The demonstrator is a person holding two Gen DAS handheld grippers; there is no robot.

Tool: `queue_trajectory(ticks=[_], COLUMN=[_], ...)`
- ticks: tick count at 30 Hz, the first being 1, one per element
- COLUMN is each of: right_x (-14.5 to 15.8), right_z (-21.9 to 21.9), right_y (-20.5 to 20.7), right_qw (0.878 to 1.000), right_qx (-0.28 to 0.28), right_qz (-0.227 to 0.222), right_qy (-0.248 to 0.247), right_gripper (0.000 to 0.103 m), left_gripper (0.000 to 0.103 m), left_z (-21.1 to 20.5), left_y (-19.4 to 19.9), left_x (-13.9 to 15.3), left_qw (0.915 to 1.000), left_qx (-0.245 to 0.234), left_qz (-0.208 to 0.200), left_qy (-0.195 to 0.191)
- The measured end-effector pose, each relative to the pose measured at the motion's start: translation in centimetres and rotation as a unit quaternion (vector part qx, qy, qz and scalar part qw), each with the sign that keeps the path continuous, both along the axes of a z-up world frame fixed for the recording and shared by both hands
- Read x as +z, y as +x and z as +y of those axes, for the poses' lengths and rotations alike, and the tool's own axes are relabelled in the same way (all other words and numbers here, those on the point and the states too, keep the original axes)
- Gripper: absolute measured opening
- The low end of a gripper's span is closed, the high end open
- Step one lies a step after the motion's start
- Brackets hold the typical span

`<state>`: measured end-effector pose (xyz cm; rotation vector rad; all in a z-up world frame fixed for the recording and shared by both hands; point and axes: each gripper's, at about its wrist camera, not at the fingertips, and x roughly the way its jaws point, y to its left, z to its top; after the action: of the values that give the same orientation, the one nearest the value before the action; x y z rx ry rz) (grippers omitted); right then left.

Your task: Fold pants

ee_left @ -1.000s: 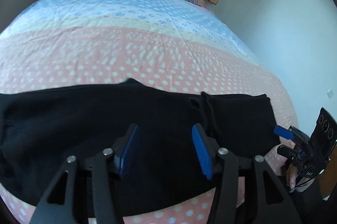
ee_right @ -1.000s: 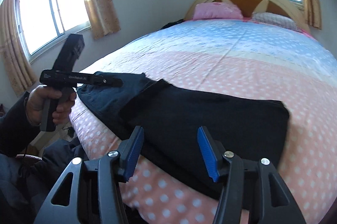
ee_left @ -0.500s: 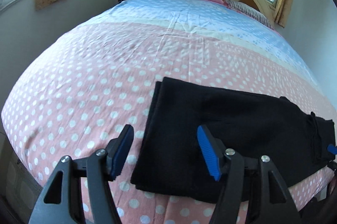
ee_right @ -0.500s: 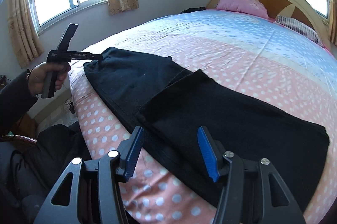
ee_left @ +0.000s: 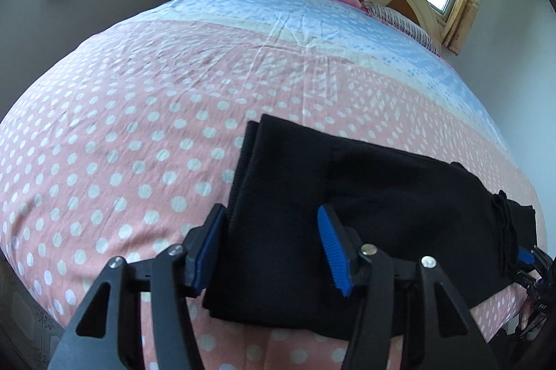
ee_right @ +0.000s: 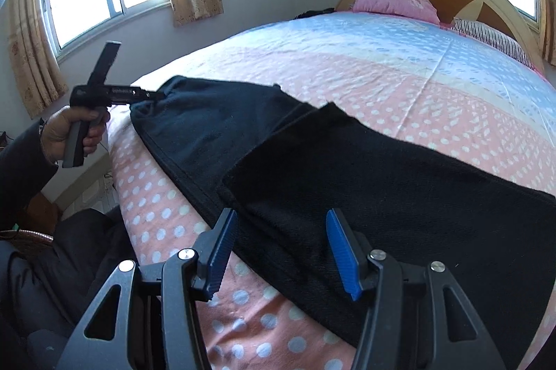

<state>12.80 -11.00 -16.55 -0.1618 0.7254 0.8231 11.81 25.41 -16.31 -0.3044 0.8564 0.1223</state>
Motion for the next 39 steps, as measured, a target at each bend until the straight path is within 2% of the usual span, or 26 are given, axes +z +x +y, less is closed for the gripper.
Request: queue_trajectory(ticks=[3, 6, 8, 11, 13, 14, 15, 20, 24, 28, 32, 36, 39], right_x=[1.6, 3.1, 3.7, 4.0, 4.0, 4.1, 4.0, 4.0, 3.8, 4.3, 5.4, 6.1, 6.0], right_z=[-0.9, -1.6, -1.9, -2.4, -2.6, -2.7, -2.9, -3.3, -3.7, -4.8, -7.2, -10.3, -12.6], right_y=[-0.6, -1.3, -1.6, -1.5, -1.4, -1.2, -1.1, -0.7, -0.3, 0.4, 1.0, 1.2, 1.3], right_qw=[0.999, 0.996, 0.995, 0.994, 0.994, 0.994, 0.994, 0.994, 0.994, 0.993, 0.988, 0.982, 0.976], right_qx=[0.009, 0.014, 0.014, 0.005, -0.003, -0.006, -0.008, -0.019, -0.034, -0.069, -0.114, -0.157, -0.187], right_qz=[-0.014, -0.039, -0.049, -0.051, -0.05, -0.049, -0.047, -0.045, -0.047, -0.057, -0.059, -0.057, -0.055], right_qy=[0.05, 0.074, 0.085, 0.094, 0.097, 0.099, 0.101, 0.102, 0.094, 0.082, 0.083, 0.087, 0.093], right_gripper=[0.055, 0.055, 0.056, 0.057, 0.057, 0.058, 0.058, 0.058, 0.058, 0.058, 0.058, 0.058, 0.058], left_gripper=[0.057, 0.063, 0.062, 0.055, 0.041, 0.027, 0.026, 0.025, 0.024, 0.024, 0.024, 0.024, 0.024], left_z=[0.4, 0.2, 0.0, 0.1, 0.5, 0.7, 0.8, 0.4, -0.4, -3.0, -7.0, -11.9, -16.3], left_y=[0.2, 0.6, 0.9, 1.1, 0.9, 0.8, 0.6, -0.2, -1.0, -2.0, -2.4, -1.5, -0.4], left_x=[-0.1, -0.4, -0.4, -0.2, 0.0, 0.1, 0.2, 1.4, 4.1, 8.5, 12.5, 15.2, 16.9], left_qw=[1.0, 1.0, 0.9999, 0.9998, 0.9996, 0.9985, 0.9981, 0.9982, 0.9975, 0.9934, 0.9837, 0.975, 0.9679], left_qx=[0.003, -0.003, -0.004, -0.013, -0.017, -0.026, -0.022, -0.016, -0.015, -0.055, -0.106, -0.149, -0.189], left_qz=[0.001, 0.0, 0.006, 0.015, 0.015, 0.012, 0.01, -0.007, -0.033, -0.078, -0.109, -0.11, -0.113], left_qy=[-0.009, 0.007, 0.011, 0.004, -0.019, -0.046, -0.056, -0.057, -0.06, -0.065, -0.097, -0.123, -0.121])
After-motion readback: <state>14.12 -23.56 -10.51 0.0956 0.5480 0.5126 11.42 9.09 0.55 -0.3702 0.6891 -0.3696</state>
